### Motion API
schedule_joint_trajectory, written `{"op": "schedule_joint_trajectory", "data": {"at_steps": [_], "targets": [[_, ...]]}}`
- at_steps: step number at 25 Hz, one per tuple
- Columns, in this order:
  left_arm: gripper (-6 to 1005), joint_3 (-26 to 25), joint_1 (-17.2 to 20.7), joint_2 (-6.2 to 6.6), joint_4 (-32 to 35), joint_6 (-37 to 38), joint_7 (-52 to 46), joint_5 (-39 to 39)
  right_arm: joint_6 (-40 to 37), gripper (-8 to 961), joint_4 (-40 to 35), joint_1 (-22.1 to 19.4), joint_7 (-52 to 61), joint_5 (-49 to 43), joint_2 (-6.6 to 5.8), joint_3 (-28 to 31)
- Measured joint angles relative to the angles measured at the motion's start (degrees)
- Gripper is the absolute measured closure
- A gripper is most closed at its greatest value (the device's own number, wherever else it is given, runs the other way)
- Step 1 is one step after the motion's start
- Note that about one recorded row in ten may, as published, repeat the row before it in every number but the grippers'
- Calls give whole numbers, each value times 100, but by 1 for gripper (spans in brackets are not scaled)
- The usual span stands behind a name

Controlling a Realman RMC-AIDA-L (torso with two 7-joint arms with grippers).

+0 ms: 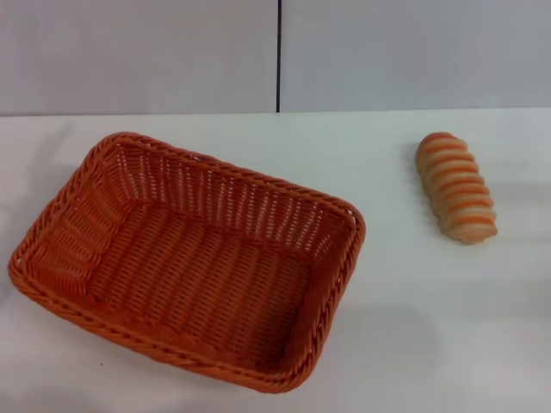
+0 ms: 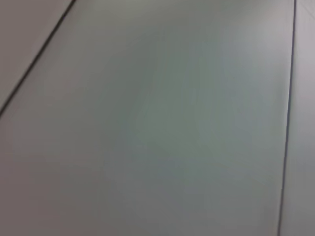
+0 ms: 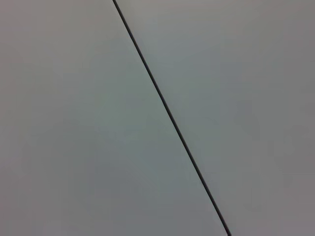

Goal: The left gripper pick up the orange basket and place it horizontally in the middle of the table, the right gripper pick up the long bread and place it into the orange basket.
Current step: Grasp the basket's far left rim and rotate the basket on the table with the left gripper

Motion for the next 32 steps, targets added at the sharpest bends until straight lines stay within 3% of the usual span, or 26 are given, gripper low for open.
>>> {"op": "schedule_joint_trajectory", "data": {"at_steps": [4, 5, 6, 9, 10, 13, 14, 16, 19, 20, 26, 32], "targets": [[203, 133, -15, 13, 318, -107, -421, 1, 0, 177, 6, 0, 2, -9, -1, -6], [203, 360, -26, 23, 738, -274, -1009, 2, 2, 177, 8, -3, 3, -8, -1, -7], [203, 1140, -22, 93, 1792, -770, -2345, 11, 7, 177, 11, -7, 7, -6, -1, -6], [204, 1454, -10, 142, 2149, -955, -2802, 41, 7, 177, 12, -10, 9, -4, -1, 4], [204, 2015, -3, 286, 2800, -1272, -3597, 354, 7, 177, 11, -10, 10, -3, -1, 6], [204, 2327, -42, 389, 3350, -1446, -4195, 838, 8, 177, 11, -6, 11, -1, -6, 3], [204, 2327, -42, 389, 3350, -1446, -4195, 838, 9, 177, 12, -3, 11, -1, -5, 1], [205, 2402, -199, 409, 4090, -1579, -4970, 1903, 16, 177, 11, 10, 13, 1, -8, -5], [205, 2393, -312, 409, 4444, -1637, -5439, 2546, 20, 178, 11, 18, 14, 2, -9, -7], [205, 2383, -489, 397, 4807, -1690, -5872, 3413, 24, 178, 11, 22, 15, 3, -9, -8], [206, 2390, -724, 352, 5052, -1754, -5986, 4524, 50, 178, 19, 20, 18, -2, -9, -8], [207, 2396, -774, 378, 5049, -1729, -5995, 4800, 108, 178, 21, -18, 17, -12, -5, -1]]}}
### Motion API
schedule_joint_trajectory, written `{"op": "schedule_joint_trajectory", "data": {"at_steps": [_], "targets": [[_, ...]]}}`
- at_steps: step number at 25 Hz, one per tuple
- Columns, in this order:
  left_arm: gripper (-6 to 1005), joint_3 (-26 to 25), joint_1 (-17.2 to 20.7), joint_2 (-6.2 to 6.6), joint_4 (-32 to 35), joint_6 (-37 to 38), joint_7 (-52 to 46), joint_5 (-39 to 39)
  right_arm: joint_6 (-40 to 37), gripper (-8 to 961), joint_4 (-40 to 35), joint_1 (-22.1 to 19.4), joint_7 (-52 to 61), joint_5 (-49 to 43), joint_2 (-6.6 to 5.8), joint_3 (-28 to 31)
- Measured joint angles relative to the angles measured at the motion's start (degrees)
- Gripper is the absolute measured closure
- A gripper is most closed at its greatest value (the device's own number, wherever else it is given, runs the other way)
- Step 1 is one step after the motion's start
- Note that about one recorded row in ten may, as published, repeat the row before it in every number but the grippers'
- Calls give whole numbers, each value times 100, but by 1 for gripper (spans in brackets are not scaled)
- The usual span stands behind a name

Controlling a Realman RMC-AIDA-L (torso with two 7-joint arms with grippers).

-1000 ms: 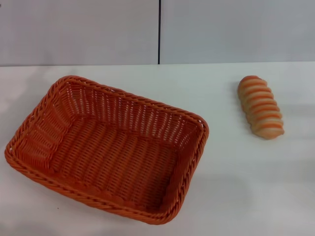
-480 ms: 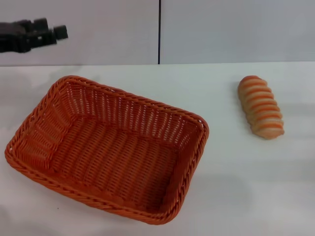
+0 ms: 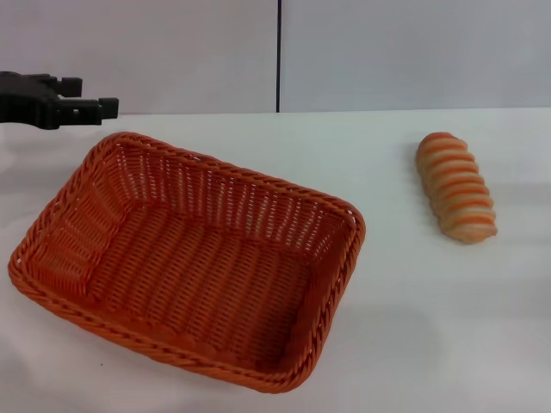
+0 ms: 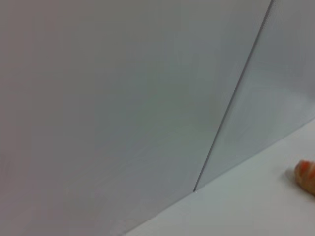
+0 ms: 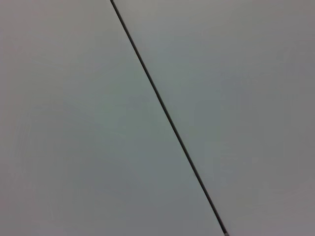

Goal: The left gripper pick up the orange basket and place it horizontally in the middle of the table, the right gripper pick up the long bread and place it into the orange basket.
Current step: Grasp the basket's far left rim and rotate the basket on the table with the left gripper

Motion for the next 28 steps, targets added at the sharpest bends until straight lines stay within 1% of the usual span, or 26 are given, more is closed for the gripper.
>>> {"op": "schedule_joint_trajectory", "data": {"at_steps": [3, 10, 14, 22, 27, 28], "targets": [[207, 16, -2, -10, 7, 11, -1, 218, 3, 178, 5, -16, 0, -3, 2, 22], [208, 24, -116, -114, -224, -115, 12, 731, 5, 178, 58, -10, 0, -4, -3, -1], [209, 30, -151, -162, -358, -219, 47, 900, 13, 178, 76, 9, 0, -5, -4, -7], [210, 214, -156, -191, -658, -447, 60, 960, 13, 178, 84, -17, 0, -5, 1, -4], [210, 305, -195, -230, -672, -521, 62, 961, 13, 178, 88, -19, 0, -10, 4, -5], [211, 320, -208, -259, -674, -564, 54, 966, 13, 178, 88, -21, 0, -12, 4, -5]]}}
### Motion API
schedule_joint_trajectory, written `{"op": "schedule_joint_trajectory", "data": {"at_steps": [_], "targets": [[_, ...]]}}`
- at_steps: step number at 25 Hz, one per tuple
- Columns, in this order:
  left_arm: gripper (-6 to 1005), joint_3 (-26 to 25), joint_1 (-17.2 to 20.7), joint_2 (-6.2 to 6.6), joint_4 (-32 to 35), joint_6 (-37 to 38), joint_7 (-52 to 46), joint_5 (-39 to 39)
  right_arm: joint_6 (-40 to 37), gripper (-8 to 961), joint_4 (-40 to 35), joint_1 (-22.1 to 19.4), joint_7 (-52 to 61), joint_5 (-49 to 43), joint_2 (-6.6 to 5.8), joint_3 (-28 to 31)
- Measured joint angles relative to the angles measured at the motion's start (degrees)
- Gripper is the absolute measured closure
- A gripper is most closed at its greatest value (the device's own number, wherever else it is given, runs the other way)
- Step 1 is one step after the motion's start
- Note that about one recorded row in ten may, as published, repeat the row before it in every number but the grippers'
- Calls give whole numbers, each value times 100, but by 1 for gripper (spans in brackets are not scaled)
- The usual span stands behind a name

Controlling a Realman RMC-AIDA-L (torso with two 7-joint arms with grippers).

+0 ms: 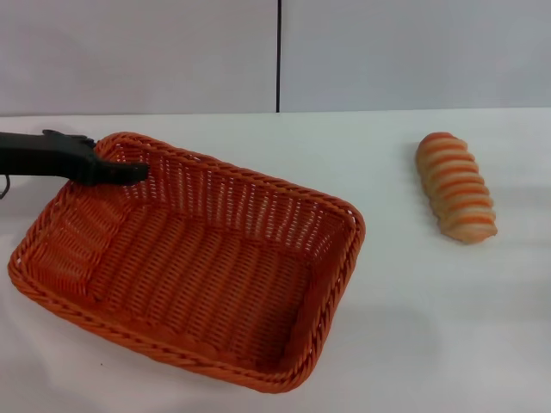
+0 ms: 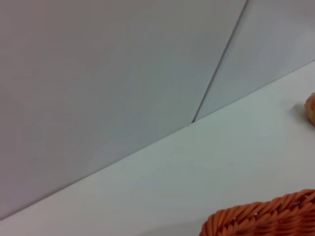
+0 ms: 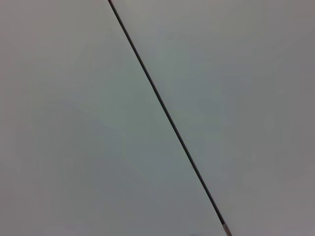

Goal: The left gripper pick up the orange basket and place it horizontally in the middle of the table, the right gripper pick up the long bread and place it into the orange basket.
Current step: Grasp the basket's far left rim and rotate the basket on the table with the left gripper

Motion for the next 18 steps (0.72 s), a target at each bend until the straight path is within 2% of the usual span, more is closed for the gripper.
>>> {"op": "schedule_joint_trajectory", "data": {"at_steps": [3, 14, 18], "targets": [[211, 3, -5, -36, 25, -43, -41, 21, 1, 178, 0, -22, 0, -3, 0, 21], [415, -3, -11, -57, 63, -144, -19, 45, 61, 178, 37, -60, 0, -5, 0, 45], [627, -4, -20, -63, 70, -142, -16, 49, 61, 178, 40, -60, 0, -6, 0, 52]]}}
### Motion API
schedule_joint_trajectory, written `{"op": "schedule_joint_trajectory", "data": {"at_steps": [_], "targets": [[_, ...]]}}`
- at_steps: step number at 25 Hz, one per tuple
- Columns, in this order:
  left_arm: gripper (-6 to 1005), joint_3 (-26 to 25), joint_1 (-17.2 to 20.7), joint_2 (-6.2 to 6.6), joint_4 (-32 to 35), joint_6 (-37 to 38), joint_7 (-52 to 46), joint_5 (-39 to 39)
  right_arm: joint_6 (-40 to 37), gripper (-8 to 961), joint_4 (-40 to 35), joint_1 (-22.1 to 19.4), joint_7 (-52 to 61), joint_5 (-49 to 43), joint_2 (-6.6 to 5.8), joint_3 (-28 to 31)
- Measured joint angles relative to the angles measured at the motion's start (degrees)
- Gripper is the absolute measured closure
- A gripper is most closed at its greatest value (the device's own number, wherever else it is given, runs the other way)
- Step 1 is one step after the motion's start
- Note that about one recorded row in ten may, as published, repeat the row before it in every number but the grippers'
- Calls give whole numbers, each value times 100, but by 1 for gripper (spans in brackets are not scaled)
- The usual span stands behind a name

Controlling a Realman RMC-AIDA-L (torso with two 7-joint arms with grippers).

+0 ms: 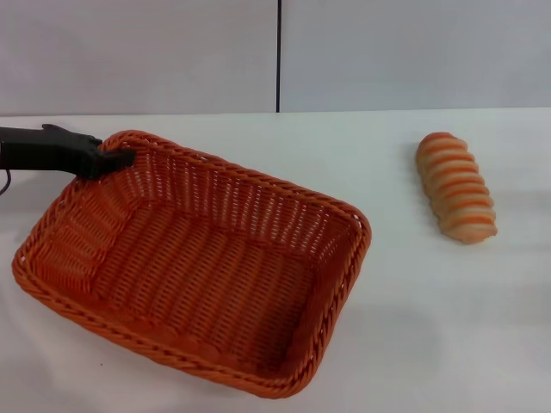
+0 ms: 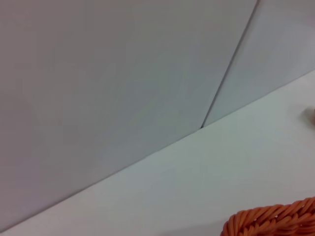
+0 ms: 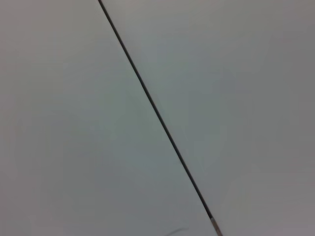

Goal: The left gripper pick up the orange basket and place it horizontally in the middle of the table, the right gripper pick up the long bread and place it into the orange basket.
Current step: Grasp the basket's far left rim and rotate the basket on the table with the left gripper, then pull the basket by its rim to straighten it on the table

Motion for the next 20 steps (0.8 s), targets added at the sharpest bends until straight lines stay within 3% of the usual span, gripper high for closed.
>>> {"op": "schedule_joint_trajectory", "data": {"at_steps": [5, 12, 20], "targets": [[811, -95, 42, 7, 74, 16, -32, -66, 13, 178, 4, 0, 0, 14, 0, 1], [805, -573, 44, 48, 125, 445, -127, -466, 90, 178, 4, 9, 0, 27, -2, -1], [798, -953, 204, 79, 447, 851, -1269, -798, 130, 179, -13, 34, 0, 32, -9, 8]]}}
